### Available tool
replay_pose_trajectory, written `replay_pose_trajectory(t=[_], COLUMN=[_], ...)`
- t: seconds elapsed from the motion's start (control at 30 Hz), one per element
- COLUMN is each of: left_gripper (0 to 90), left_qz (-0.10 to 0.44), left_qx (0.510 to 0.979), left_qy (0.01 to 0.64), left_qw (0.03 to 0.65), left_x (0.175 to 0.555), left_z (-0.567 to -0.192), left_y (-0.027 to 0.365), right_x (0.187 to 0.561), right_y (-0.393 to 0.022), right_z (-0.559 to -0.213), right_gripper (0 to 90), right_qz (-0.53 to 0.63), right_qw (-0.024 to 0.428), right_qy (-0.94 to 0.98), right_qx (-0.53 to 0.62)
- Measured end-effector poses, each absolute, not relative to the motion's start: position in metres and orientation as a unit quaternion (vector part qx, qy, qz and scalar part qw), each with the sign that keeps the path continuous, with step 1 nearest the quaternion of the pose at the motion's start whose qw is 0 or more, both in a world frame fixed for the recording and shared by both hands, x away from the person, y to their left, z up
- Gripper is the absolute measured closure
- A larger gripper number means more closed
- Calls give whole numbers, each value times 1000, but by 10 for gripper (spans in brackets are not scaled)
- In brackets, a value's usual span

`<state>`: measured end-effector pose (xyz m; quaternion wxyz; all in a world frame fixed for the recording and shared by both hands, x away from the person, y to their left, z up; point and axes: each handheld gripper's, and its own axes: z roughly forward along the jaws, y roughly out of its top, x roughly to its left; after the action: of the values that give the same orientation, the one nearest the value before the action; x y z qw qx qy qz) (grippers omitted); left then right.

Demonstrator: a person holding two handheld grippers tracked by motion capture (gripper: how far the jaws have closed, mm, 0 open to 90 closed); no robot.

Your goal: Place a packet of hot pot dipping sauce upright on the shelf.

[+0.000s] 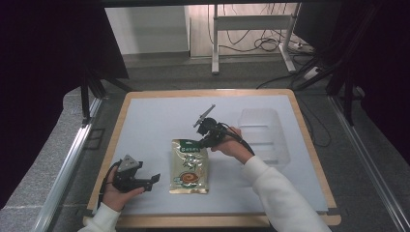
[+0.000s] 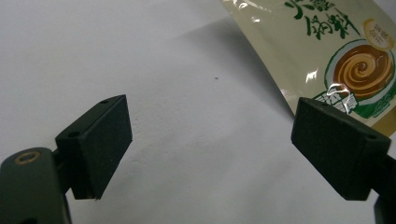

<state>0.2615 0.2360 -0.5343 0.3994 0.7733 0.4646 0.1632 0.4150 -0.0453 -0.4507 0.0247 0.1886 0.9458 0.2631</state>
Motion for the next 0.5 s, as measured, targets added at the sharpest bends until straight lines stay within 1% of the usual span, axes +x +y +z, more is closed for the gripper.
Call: replay_pose_trajectory(t=[0.13, 0.27, 0.4, 0.5], left_gripper=[122, 123, 123, 123], left_qz=[163, 163, 163, 163], left_qx=[775, 773, 774, 774], left_qy=[464, 465, 465, 466], left_qw=[398, 399, 398, 397], left_x=[262, 262, 262, 262], left_z=[-534, -535, -535, -535], left_y=[236, 236, 236, 235], right_x=[412, 410, 406, 399], right_y=[-51, -57, -61, -65], right_z=[-433, -420, -411, -398], right_gripper=[894, 894, 894, 894], right_qz=[276, 292, 296, 311], right_qw=[30, 23, 27, 27], right_qy=[942, 938, 936, 932], right_qx=[186, 188, 187, 182])
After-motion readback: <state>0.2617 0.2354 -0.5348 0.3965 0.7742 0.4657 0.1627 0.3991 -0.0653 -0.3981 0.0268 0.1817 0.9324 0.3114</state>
